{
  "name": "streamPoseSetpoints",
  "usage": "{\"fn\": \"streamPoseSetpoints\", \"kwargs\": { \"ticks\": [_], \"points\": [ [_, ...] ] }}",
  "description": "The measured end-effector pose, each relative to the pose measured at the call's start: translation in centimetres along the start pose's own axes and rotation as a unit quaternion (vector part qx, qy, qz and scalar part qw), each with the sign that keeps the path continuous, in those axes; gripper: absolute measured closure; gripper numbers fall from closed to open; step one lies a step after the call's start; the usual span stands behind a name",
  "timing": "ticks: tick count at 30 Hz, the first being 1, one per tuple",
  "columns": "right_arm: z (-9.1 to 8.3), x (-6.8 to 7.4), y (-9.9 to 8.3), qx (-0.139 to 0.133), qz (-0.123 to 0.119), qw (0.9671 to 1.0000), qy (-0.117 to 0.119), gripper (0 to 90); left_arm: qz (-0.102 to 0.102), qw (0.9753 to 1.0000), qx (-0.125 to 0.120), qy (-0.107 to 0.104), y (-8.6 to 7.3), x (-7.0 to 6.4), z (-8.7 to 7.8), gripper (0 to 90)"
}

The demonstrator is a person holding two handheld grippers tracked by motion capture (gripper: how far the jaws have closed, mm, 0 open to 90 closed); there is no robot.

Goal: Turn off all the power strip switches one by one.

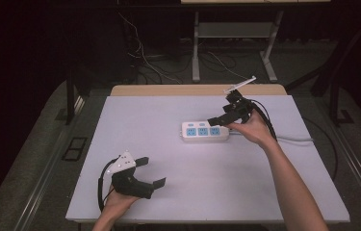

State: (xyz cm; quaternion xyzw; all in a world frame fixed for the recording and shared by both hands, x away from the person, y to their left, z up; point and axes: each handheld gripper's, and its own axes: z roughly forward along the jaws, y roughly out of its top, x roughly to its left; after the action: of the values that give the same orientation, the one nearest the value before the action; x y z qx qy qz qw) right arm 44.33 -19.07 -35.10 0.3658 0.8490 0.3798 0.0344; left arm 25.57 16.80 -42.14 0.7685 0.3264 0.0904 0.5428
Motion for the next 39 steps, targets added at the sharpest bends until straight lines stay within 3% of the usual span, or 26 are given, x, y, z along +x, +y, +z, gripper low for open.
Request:
{"fn": "streamPoseSetpoints", "kwargs": {
  "ticks": [20,21,22,23,30,31,39],
  "points": [
    [2.8,-1.9,-0.6,0.015,0.005,0.9998,-0.012,0.8,0.004,1.0000,0.002,-0.002,-0.1,0.1,0.2,0.0],
    [2.9,-1.9,-0.6,0.016,0.006,0.9997,-0.018,5.8,0.004,1.0000,0.003,-0.002,-0.1,0.1,0.2,0.0],
    [2.9,-2.0,-0.7,0.015,0.003,0.9997,-0.021,18.3,0.004,1.0000,0.002,-0.002,-0.1,0.1,0.2,0.0],
    [3.0,-2.1,-0.7,0.016,0.001,0.9996,-0.022,22.5,0.005,1.0000,0.003,-0.002,-0.1,0.1,0.2,0.0],
    [3.4,-2.5,-0.8,0.018,0.002,0.9994,-0.030,40.0,0.005,1.0000,0.004,-0.001,-0.1,0.1,0.2,0.0],
    [3.5,-2.8,-0.8,0.017,0.007,0.9993,-0.032,45.6,0.004,1.0000,0.005,-0.001,-0.1,0.1,0.2,0.0],
    [3.7,-3.5,-1.0,0.008,0.026,0.9990,-0.036,61.5,0.003,1.0000,0.007,-0.003,-0.2,0.2,0.3,0.0]
  ]
}}
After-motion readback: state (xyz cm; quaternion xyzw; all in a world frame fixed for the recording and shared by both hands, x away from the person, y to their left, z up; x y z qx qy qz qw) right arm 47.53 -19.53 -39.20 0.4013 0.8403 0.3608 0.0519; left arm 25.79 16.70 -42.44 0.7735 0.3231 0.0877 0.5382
